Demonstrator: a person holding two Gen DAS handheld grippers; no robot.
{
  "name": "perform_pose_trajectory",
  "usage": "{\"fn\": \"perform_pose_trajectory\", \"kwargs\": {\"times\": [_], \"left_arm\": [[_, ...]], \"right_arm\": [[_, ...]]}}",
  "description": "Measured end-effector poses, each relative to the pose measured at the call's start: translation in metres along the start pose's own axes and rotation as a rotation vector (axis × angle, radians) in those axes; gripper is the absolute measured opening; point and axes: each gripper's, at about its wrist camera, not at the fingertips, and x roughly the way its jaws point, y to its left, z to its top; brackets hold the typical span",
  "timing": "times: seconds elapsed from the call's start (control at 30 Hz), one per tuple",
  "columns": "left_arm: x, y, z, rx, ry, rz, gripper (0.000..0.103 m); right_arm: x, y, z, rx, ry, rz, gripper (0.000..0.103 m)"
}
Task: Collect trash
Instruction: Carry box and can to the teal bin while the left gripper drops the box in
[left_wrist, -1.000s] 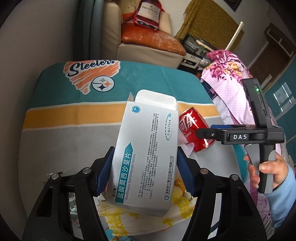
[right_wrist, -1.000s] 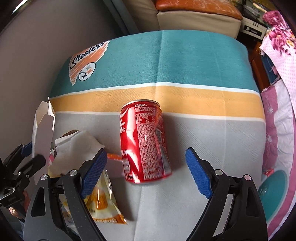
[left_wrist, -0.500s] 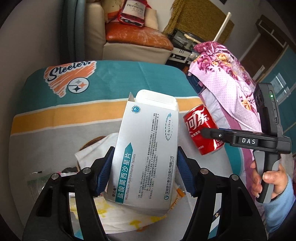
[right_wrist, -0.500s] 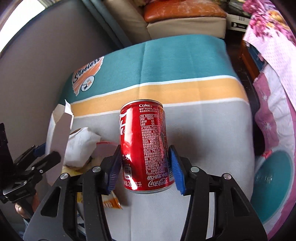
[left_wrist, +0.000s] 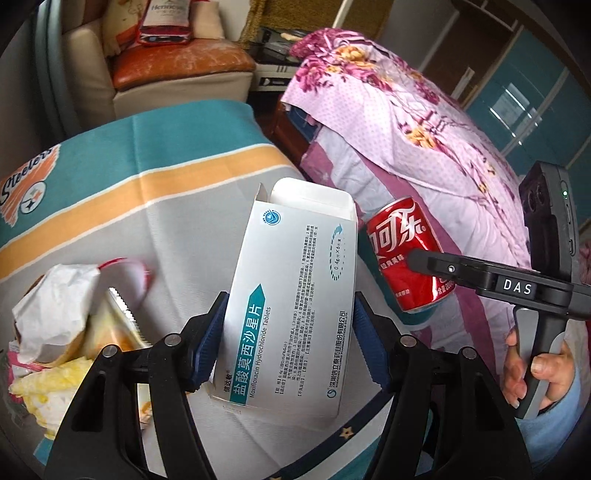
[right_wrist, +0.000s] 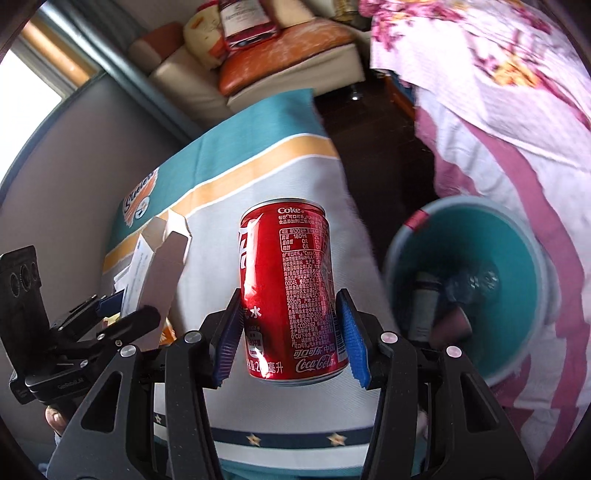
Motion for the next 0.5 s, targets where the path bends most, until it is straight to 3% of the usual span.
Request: {"fn": "perform_pose_trajectory", "kwargs": {"times": [0.27,0.5], "left_arm": [[0.051,-0.083,0.001,0.137,0.098,-0.017,0.066],[0.095,-0.13,0.008,0.179,0.16,-0.03,0.067]], "right_arm": [[-0.043,-0.086,-0.021,0.144,-0.083,-0.036,0.047],[-0.057,-0.129,-0.027,0.189,-0.114,-0.079,0.047]]}}
